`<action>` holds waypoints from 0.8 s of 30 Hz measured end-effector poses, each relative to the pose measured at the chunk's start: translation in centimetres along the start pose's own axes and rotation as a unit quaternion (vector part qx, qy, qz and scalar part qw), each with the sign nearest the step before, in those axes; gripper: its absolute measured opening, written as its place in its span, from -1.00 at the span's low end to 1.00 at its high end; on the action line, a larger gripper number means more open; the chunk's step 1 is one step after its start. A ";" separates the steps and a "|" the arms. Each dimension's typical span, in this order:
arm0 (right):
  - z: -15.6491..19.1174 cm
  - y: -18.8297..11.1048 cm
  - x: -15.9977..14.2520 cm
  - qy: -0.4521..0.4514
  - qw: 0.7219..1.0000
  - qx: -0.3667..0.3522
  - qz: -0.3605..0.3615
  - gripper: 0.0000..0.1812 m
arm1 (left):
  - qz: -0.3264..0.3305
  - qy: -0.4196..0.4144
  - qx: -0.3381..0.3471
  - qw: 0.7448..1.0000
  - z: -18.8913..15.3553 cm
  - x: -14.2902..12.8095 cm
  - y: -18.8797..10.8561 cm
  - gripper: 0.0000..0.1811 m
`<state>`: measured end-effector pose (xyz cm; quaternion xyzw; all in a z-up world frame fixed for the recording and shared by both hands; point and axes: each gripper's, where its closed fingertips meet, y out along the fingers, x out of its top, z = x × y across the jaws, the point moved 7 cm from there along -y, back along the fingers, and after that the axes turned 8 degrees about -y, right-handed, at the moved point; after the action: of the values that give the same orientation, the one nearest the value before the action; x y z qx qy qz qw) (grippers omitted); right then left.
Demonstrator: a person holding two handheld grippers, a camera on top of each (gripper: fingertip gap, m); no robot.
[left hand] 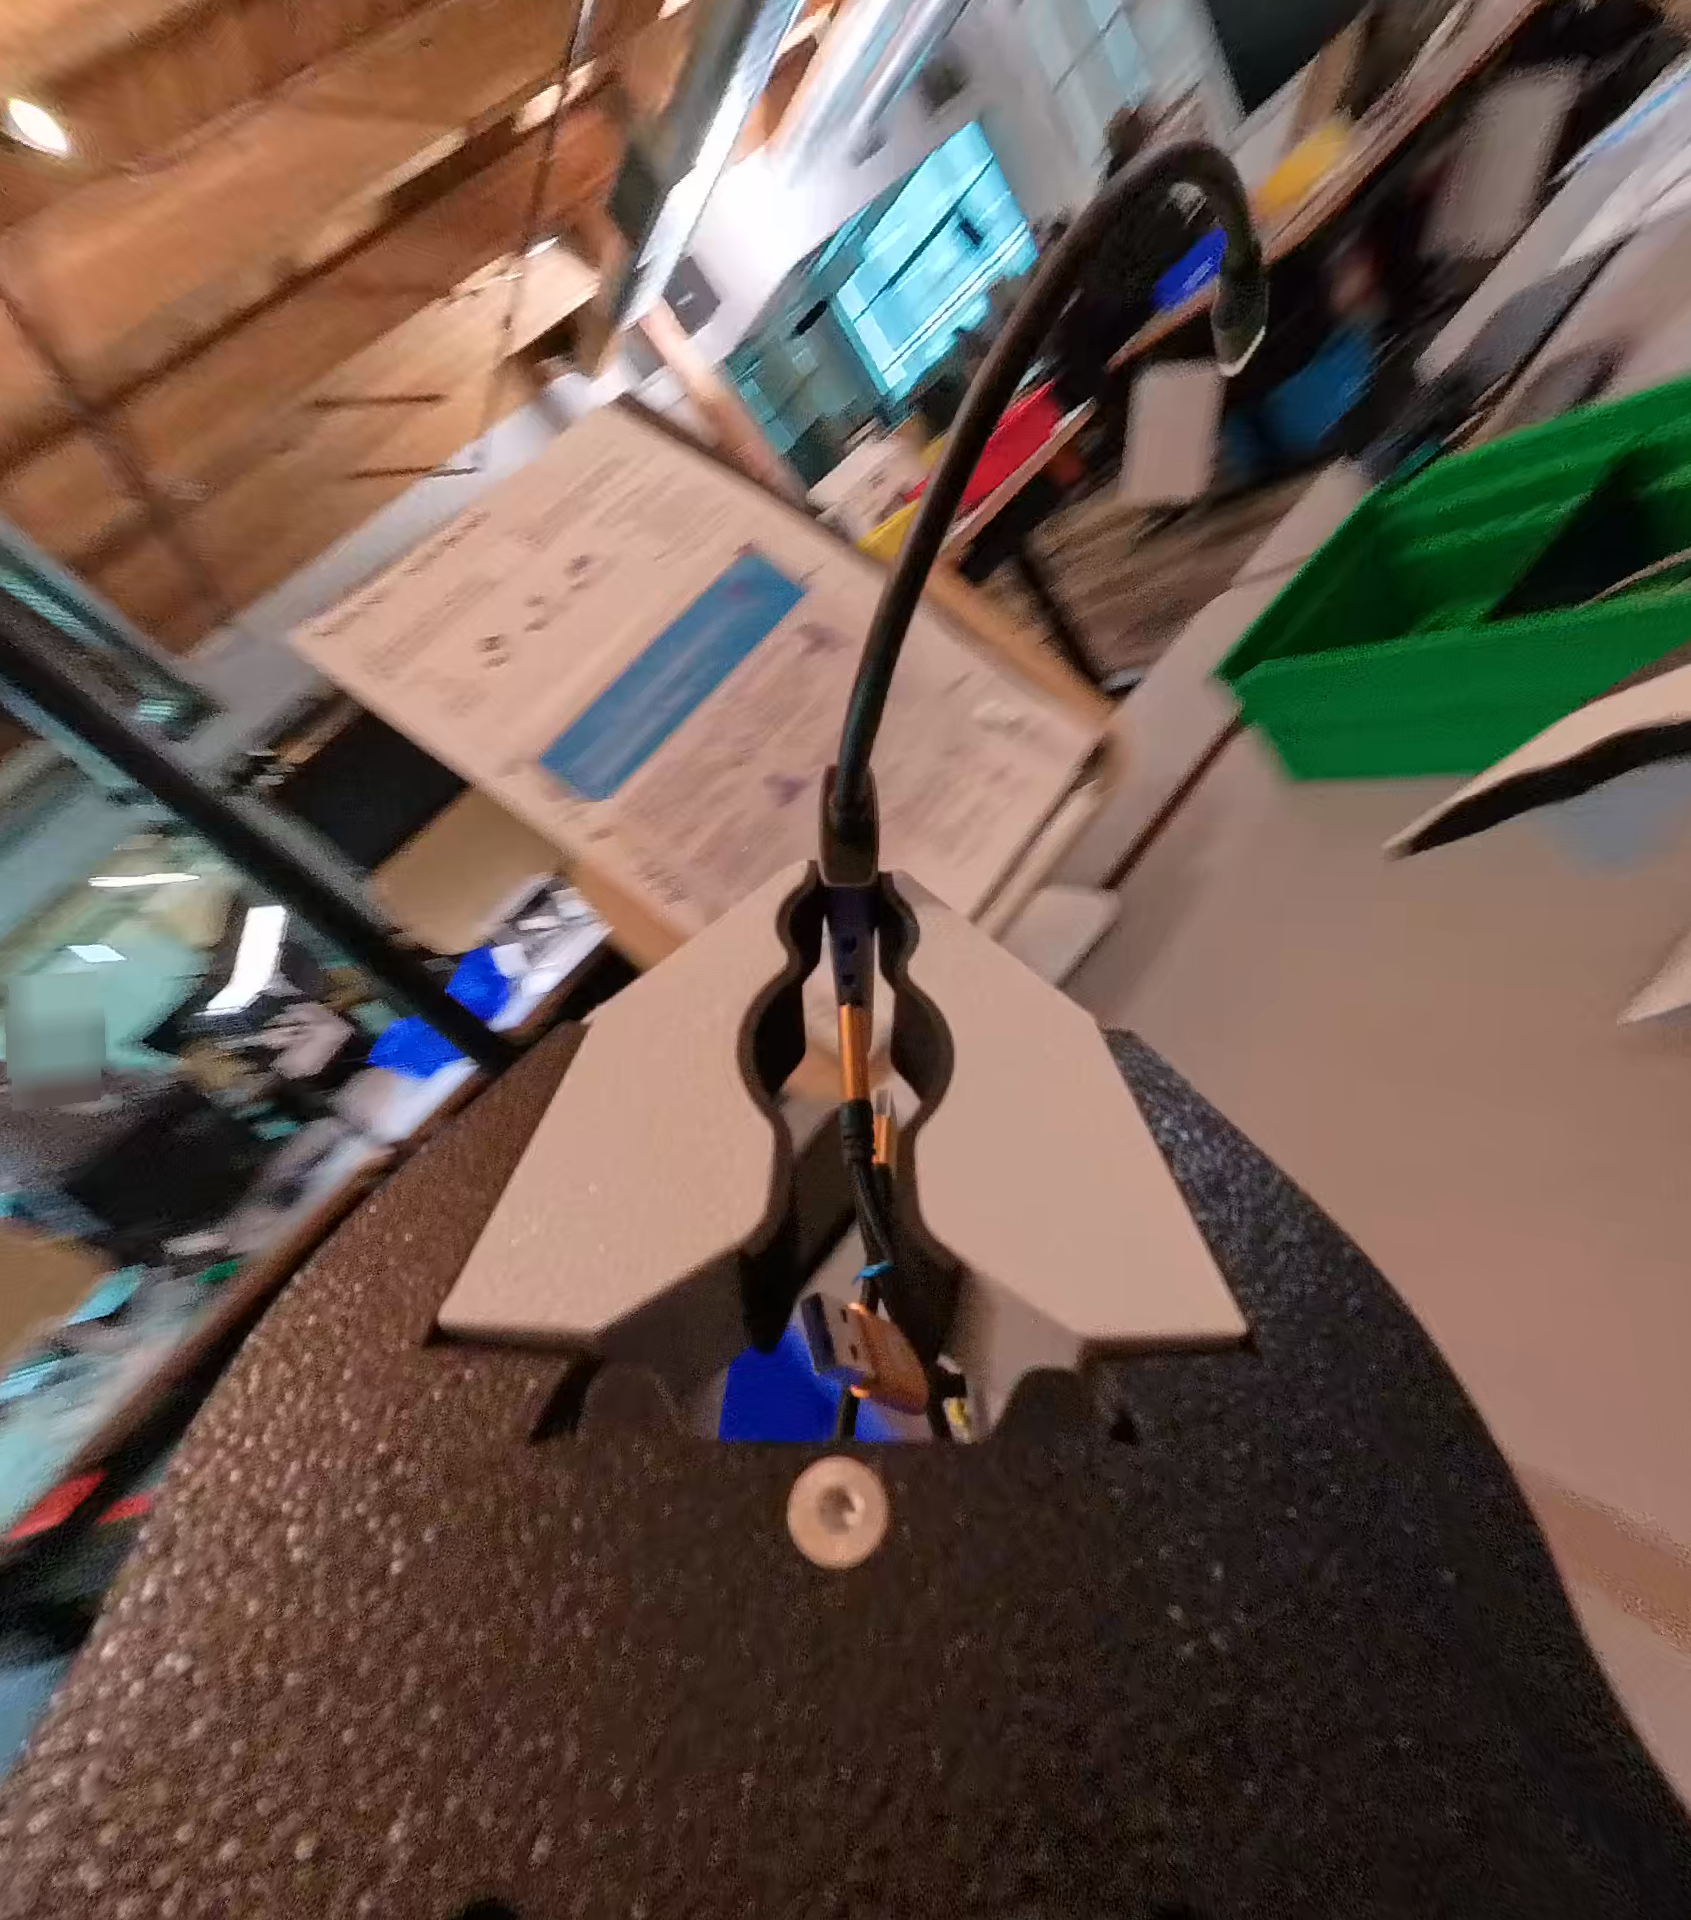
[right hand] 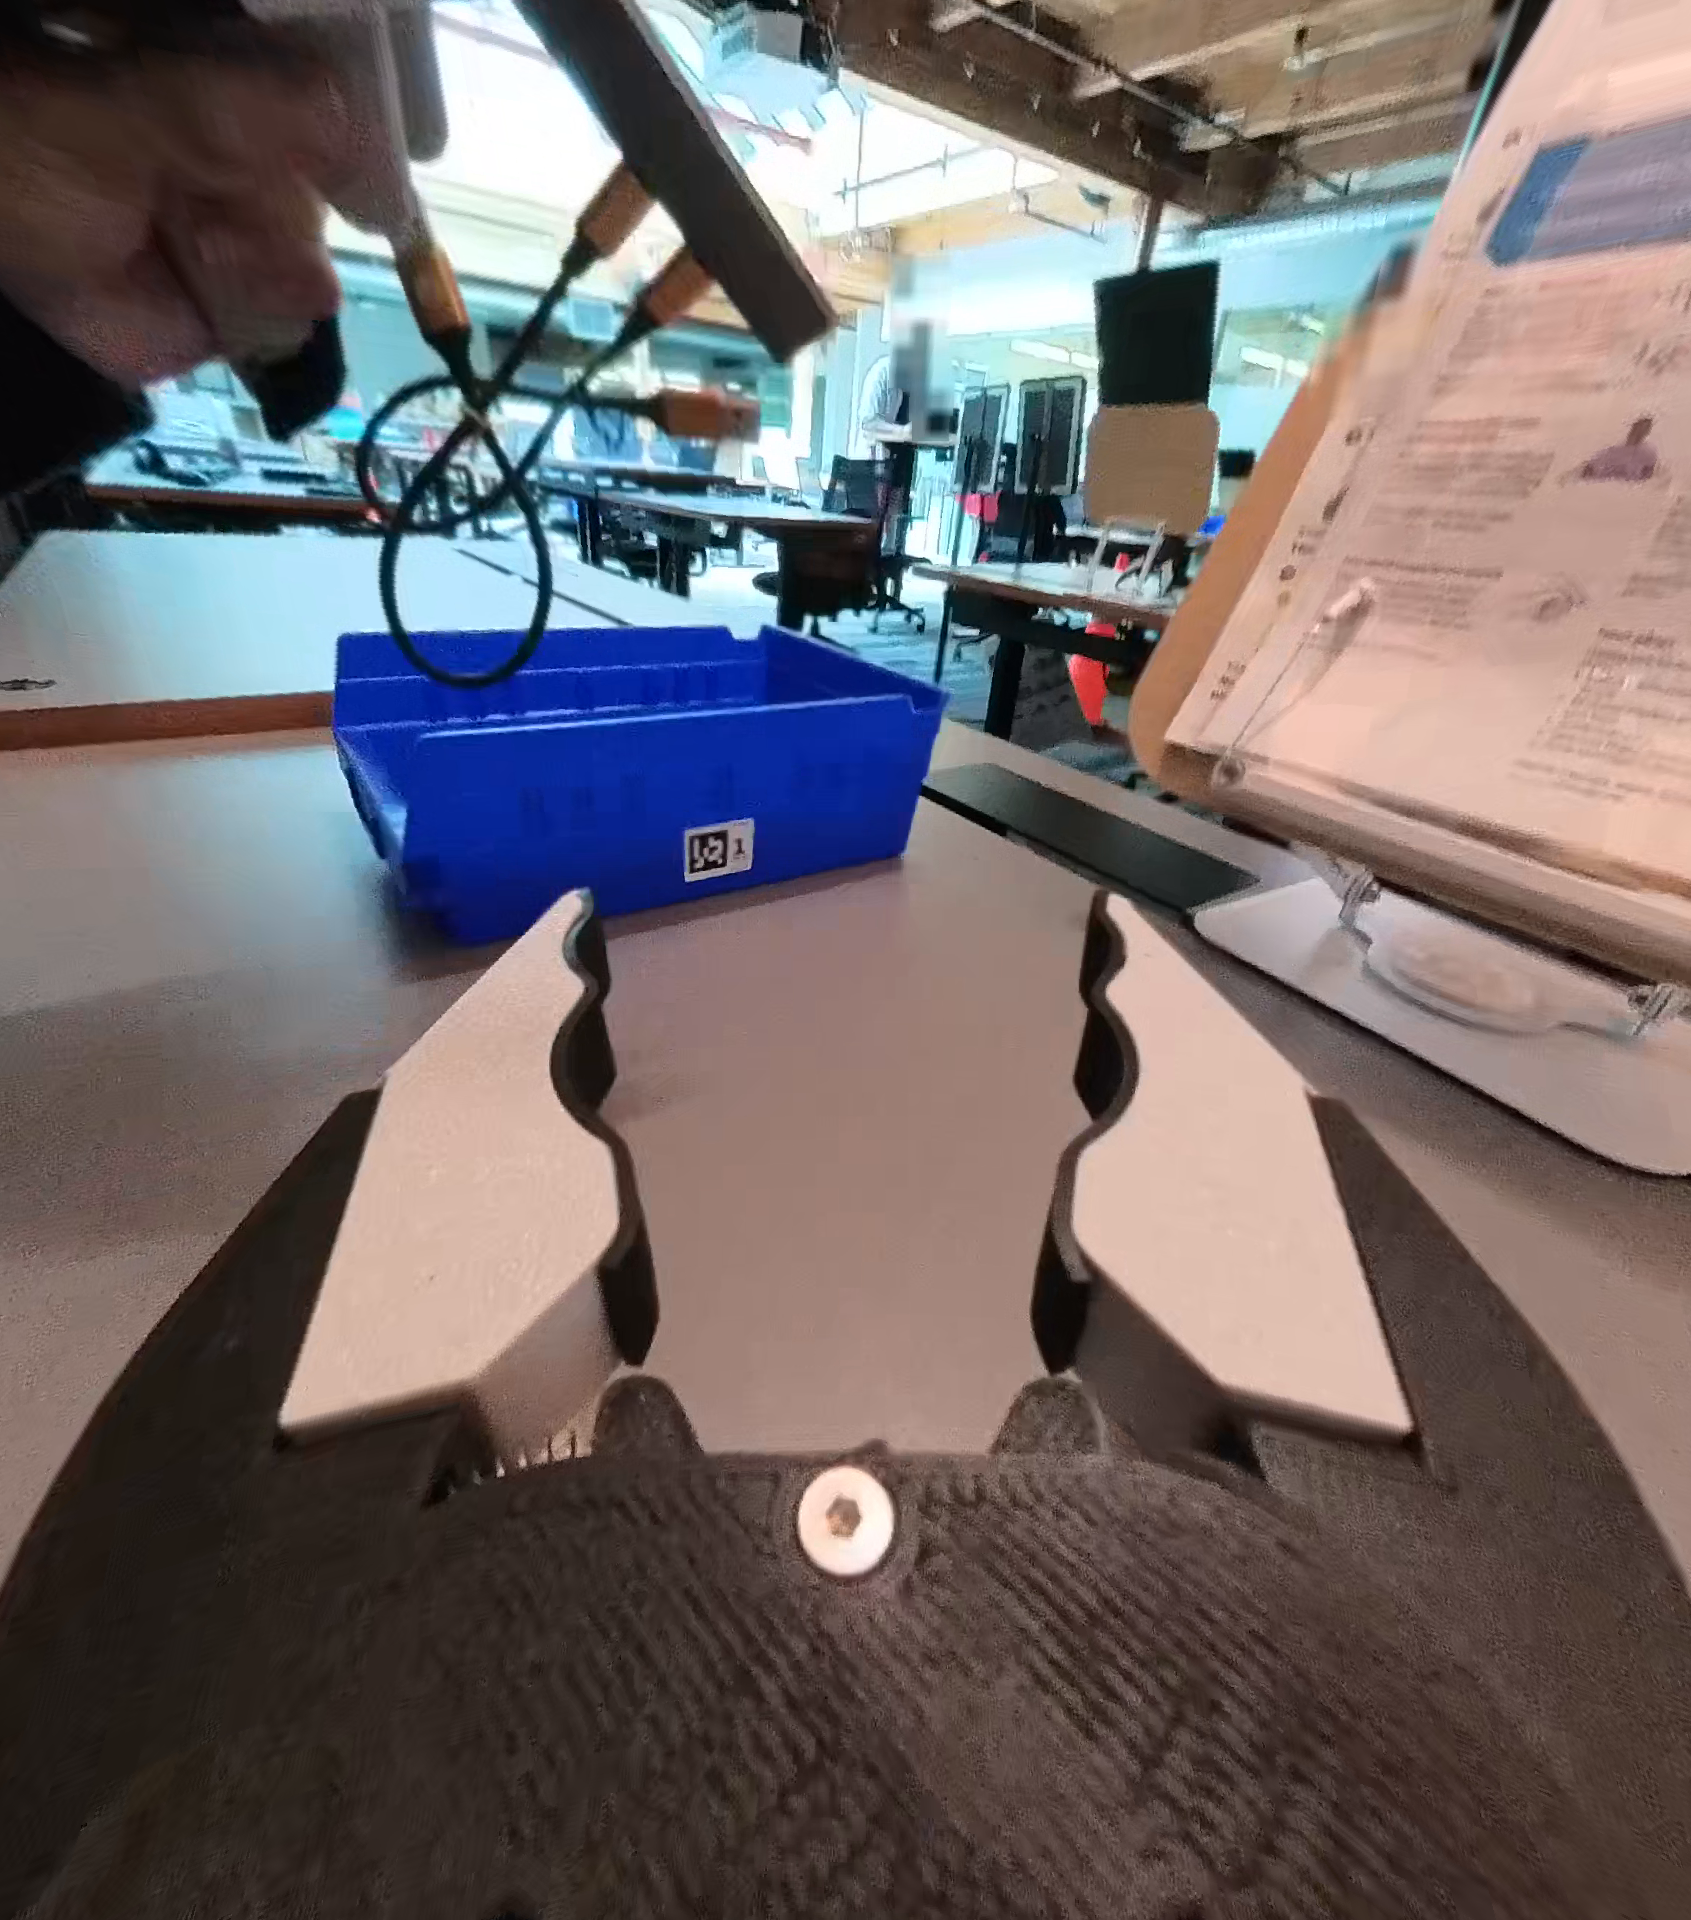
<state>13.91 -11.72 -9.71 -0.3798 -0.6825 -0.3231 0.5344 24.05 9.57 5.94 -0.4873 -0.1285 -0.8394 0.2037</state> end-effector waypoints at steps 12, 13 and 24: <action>3.7 -1.3 2.0 -0.257 0.960 -0.028 -0.105 -0.47 | -0.066 -0.555 -0.182 0.809 -11.6 -5.1 0.0 -0.92; 3.7 -1.4 2.1 -0.257 0.959 -0.031 -0.113 -0.52 | -0.063 -0.572 -0.193 0.795 -11.9 -5.4 -0.1 -0.92; 4.6 -1.4 1.9 -0.244 0.968 0.048 -0.030 -0.76 | -0.042 -0.617 -0.206 0.758 -12.2 -6.8 -0.3 -0.91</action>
<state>10.24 -8.15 -8.96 -0.4005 -0.8180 -0.2029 0.3595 17.58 6.31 -5.95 -0.9241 -0.0709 -0.3706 -0.0605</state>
